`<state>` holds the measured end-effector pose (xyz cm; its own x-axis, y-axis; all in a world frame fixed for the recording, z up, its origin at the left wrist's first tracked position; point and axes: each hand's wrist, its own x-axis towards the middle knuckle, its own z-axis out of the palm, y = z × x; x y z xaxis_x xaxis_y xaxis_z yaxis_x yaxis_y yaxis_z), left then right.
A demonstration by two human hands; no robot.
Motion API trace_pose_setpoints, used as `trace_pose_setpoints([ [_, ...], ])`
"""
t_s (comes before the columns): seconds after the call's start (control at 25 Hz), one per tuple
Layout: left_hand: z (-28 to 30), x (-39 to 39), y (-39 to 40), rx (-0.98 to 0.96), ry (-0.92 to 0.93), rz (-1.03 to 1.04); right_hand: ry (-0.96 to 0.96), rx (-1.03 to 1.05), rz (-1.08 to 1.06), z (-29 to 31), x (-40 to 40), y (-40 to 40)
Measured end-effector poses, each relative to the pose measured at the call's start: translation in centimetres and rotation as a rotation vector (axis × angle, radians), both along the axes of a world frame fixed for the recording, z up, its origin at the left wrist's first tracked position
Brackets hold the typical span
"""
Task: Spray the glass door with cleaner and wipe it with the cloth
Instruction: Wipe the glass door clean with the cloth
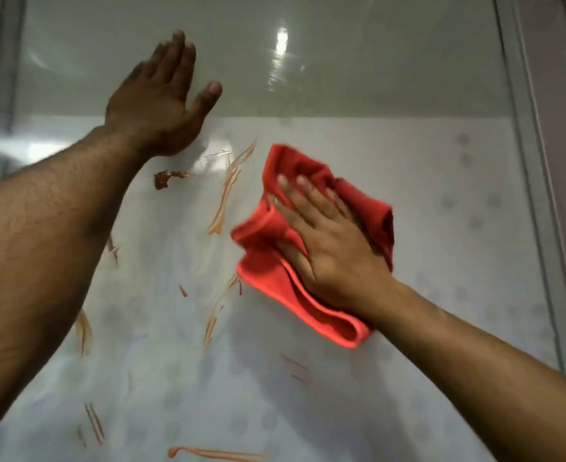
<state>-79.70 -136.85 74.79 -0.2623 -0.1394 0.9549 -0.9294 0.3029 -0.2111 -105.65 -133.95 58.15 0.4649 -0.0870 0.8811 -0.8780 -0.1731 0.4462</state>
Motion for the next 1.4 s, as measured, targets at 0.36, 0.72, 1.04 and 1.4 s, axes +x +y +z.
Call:
trace_pose_setpoints([
  [0.36,-1.8,4.1,-0.3,0.016,0.021,0.009,-0.399,-0.1,-0.004,11.0,2.9,-0.3],
  [0.72,-2.5,6.9,-0.6,0.018,0.055,0.022,-0.322,-0.117,-0.065,7.9,0.5,0.2],
  [1.04,-3.4,8.4,-1.1,0.022,0.075,0.002,-0.043,-0.046,-0.182,-0.9,5.8,0.6],
  [1.4,-4.5,10.2,-0.7,0.044,0.05,0.051,-0.486,0.036,-0.227,4.7,8.9,0.1],
])
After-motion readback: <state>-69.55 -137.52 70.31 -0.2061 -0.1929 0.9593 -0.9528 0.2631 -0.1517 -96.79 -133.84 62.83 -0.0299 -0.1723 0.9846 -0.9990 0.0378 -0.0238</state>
